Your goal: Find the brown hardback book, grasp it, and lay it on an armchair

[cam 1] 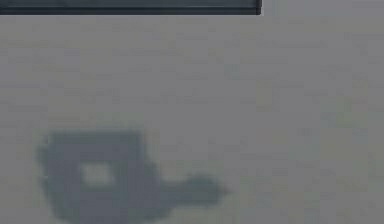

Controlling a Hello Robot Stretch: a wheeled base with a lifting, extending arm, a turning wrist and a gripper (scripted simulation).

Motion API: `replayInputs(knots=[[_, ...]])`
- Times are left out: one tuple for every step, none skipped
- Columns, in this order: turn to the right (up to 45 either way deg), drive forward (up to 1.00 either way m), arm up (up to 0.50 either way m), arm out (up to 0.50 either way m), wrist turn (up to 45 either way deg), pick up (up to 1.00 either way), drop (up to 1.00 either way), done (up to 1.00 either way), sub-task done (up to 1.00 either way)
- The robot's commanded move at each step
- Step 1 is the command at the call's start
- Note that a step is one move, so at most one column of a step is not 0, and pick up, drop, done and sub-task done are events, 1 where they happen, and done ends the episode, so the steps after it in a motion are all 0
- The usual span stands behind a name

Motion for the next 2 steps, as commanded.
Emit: replayInputs(knots=[[-12.0,0.00,0.00,0.00,0.0,0.00,0.00,0.00,0.00],[15.0,0.00,0.00,0.00,0.0,0.00,0.00,0.00,0.00]])
